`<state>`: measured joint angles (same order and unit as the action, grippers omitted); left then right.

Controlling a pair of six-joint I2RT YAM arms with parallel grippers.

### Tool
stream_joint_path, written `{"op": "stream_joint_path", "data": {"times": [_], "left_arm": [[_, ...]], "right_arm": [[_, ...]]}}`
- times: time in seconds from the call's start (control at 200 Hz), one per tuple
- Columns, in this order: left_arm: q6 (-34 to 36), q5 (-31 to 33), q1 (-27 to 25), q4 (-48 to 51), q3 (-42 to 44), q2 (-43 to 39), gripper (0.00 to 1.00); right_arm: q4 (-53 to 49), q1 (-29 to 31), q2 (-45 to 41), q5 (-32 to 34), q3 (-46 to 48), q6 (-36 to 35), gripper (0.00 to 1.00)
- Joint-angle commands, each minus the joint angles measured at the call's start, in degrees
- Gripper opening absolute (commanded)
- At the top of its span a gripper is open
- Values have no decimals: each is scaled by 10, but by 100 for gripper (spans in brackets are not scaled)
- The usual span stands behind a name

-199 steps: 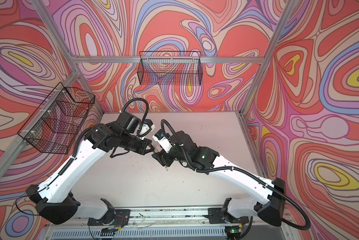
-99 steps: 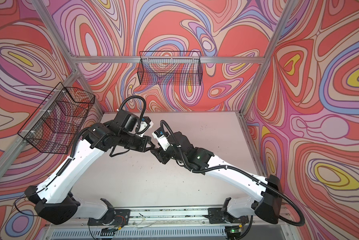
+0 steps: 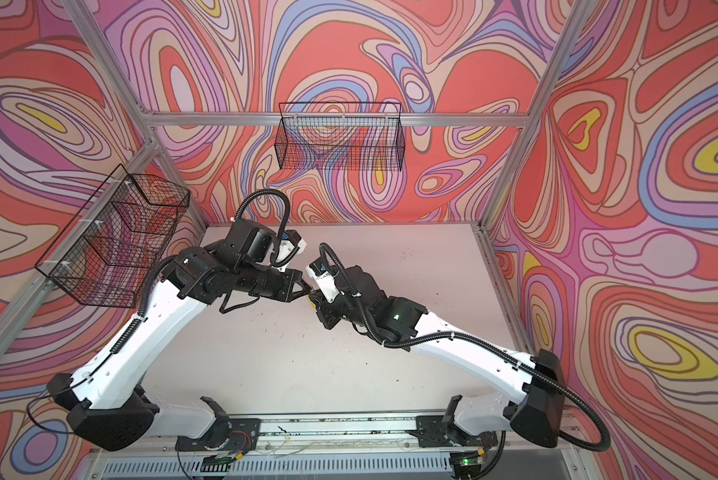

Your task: Put the keys on the keyring

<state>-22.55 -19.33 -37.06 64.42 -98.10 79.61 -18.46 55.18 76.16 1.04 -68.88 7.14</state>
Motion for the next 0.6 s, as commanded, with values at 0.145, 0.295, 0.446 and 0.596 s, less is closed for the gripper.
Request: {"op": "stream_joint_path", "data": {"times": [0.145,0.295,0.446,0.596], "left_arm": [[14,-12,-1,60,-2,-13,0],[18,1,-1,49,-2,-15,0],[11,13,-1,-9,7,-43,19],[-7,44,-1,-90,55,-97,40]], "right_arm": [[4,-10,-6,45,-1,-1,0],[4,-11,-4,37,-4,-2,0],[9,-10,-7,28,-6,8,0],[24,-10,-12,13,-3,35,0]]}}
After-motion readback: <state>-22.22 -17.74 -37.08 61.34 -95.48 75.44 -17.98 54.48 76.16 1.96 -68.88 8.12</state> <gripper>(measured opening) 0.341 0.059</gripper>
